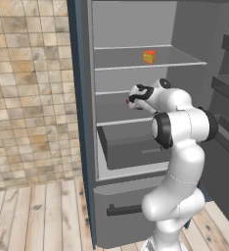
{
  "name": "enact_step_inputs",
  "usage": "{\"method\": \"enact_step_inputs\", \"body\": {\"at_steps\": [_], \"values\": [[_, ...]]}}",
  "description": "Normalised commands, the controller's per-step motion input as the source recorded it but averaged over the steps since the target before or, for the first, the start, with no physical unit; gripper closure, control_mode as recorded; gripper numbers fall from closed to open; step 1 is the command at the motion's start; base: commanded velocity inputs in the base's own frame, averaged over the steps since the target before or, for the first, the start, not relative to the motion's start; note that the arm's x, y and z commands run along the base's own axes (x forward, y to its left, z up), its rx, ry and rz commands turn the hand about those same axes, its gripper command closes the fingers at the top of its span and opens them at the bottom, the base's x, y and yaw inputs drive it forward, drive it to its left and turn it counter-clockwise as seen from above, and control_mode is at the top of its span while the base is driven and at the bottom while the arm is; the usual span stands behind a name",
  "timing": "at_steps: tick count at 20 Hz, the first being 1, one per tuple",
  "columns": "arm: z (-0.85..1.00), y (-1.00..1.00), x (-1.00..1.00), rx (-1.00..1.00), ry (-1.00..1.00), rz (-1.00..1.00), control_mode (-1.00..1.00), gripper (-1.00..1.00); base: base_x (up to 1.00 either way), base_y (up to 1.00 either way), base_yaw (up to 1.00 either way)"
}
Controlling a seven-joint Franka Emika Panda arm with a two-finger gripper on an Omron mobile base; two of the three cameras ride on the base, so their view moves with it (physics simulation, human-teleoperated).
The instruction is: Retrieve the sausage and cheese from the fridge and place them on the cutting board on the counter.
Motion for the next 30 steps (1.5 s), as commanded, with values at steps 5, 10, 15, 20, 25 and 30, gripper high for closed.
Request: {"method": "enact_step_inputs", "body": {"at_steps": [5,10,15,20,25,30], "values": [[-0.15,0.00,0.31,-0.04,0.00,0.04,-1.00,-1.00,0.00,0.00,0.00],[-0.30,0.00,0.27,-0.05,0.03,0.03,-1.00,-1.00,0.00,0.00,0.00],[-0.34,0.00,0.20,-0.03,0.01,0.02,-1.00,-1.00,0.00,0.00,0.00],[-0.06,0.00,0.13,0.00,0.00,0.03,-1.00,-1.00,0.00,0.00,0.00],[0.00,0.00,0.17,0.00,0.00,0.03,-1.00,-1.00,0.00,0.00,0.00],[0.02,-0.07,0.00,-0.03,0.00,0.01,-1.00,-1.00,0.00,0.00,0.00]]}}
